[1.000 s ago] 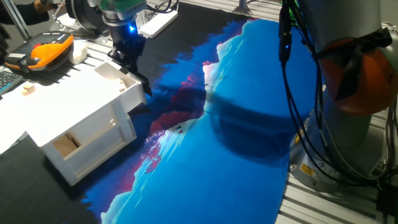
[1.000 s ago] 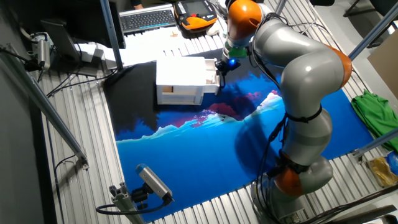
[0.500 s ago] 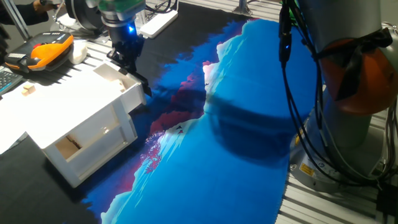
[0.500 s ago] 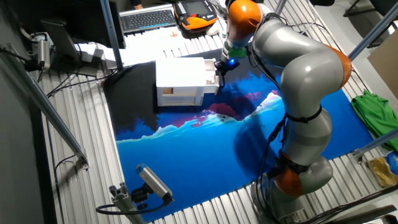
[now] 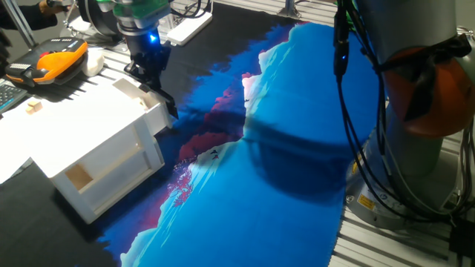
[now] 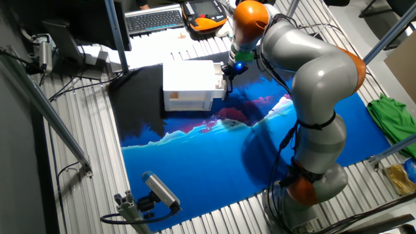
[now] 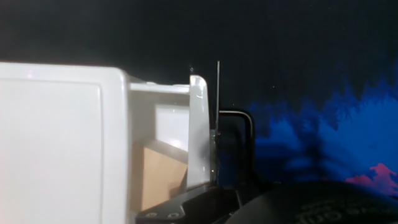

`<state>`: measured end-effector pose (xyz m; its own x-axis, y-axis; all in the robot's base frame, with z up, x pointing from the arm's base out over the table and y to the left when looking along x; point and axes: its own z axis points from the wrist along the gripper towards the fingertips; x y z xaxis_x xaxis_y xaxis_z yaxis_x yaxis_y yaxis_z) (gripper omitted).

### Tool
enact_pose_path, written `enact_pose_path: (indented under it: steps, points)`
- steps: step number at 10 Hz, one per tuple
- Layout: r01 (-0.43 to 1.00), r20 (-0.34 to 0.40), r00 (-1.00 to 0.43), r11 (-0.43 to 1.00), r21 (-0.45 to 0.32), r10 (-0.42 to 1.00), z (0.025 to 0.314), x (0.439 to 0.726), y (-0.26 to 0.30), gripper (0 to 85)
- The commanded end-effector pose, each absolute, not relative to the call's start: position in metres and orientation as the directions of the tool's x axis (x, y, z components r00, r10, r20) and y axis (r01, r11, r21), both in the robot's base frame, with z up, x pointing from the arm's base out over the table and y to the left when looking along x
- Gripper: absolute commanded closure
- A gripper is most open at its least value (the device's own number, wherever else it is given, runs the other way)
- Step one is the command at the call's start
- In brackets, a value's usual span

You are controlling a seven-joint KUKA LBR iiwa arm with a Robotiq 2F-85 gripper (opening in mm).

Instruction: Grasp the handle and close the drawer

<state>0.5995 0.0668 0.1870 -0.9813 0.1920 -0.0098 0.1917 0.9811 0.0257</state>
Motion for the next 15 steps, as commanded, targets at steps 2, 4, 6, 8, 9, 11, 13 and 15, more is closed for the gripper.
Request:
enact_pose_path:
  steps: [2,4,6,8,9,11,13,15]
  points:
    - [0.203,-0.018,-0.979,0.979,0.019,0.204,0.184,0.598,0.076,85.0]
    - [0.214,-0.02,-0.977,0.977,0.02,0.214,0.181,0.596,0.085,85.0]
    - [0.215,-0.02,-0.976,0.976,0.02,0.216,0.182,0.595,0.087,85.0]
    - [0.223,-0.024,-0.975,0.975,0.014,0.223,0.181,0.594,0.095,85.0]
    - [0.226,-0.026,-0.974,0.974,0.014,0.226,0.18,0.593,0.1,85.0]
    - [0.229,-0.027,-0.973,0.973,0.016,0.229,0.178,0.591,0.104,85.0]
    - [0.235,-0.03,-0.972,0.972,0.013,0.235,0.176,0.59,0.109,85.0]
    - [0.237,-0.029,-0.971,0.971,0.016,0.238,0.176,0.59,0.113,85.0]
